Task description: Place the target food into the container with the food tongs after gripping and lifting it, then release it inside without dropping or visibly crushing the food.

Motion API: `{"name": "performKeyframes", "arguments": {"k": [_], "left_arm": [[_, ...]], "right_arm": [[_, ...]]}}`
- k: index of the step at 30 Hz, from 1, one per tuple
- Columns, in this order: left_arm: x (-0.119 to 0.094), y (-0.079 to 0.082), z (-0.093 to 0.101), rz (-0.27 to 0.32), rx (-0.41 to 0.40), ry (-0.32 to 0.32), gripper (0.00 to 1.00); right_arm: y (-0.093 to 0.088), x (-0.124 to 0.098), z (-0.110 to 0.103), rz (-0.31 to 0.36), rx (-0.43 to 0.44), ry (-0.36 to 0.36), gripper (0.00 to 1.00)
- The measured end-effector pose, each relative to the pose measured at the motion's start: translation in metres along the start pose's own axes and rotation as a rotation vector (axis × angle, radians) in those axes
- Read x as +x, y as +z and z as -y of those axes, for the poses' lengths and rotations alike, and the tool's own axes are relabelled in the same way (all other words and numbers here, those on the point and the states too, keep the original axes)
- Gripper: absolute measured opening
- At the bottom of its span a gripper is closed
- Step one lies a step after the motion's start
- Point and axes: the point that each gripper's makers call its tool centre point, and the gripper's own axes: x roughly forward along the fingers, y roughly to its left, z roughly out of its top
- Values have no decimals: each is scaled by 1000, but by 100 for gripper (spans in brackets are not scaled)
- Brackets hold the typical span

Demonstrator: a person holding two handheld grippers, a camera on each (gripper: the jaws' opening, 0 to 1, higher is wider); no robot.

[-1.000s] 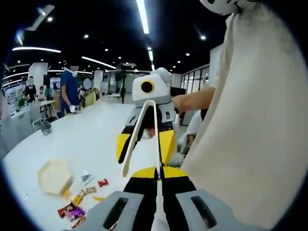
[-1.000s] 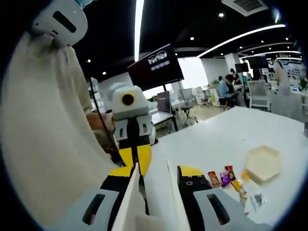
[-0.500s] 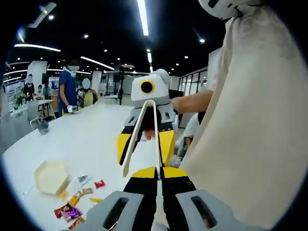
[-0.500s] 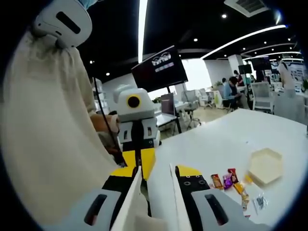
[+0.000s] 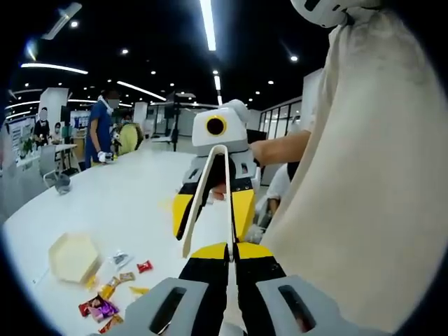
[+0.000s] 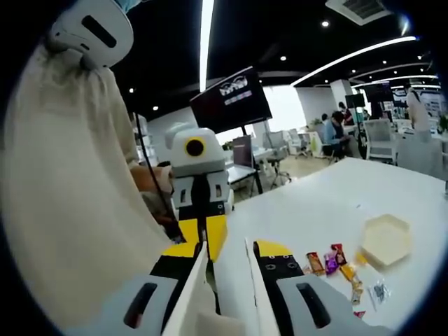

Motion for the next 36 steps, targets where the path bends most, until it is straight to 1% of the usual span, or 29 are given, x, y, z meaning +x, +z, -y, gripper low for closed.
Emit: {"name": "performKeyframes", "arguments": {"k": [16, 19, 20, 22, 27, 32, 34, 36], "left_arm": [[-1, 1, -2, 15, -21, 23, 1], [-1, 1, -2, 16, -26, 23, 1], [-1, 1, -1, 17, -29, 24, 1], [-1, 1, -1, 18, -31, 27, 1], [-6, 1, -3, 23, -39, 38, 2], [-10, 1, -6, 26, -47, 56, 1], [-13, 1, -8, 32, -53, 70, 0], [-15, 2, -9, 45, -62, 68, 0]], "right_arm": [[0, 0, 2, 3, 35, -8, 28], [-1, 0, 2, -2, 49, -6, 28], [-2, -1, 2, -4, 66, -2, 28], [-2, -1, 2, -4, 64, -2, 28], [-2, -3, 3, -2, 75, -7, 28], [-6, -6, 7, -9, 78, -23, 28], [-9, -8, 9, -11, 86, -34, 28], [-12, -10, 13, -25, 81, -56, 28]]}}
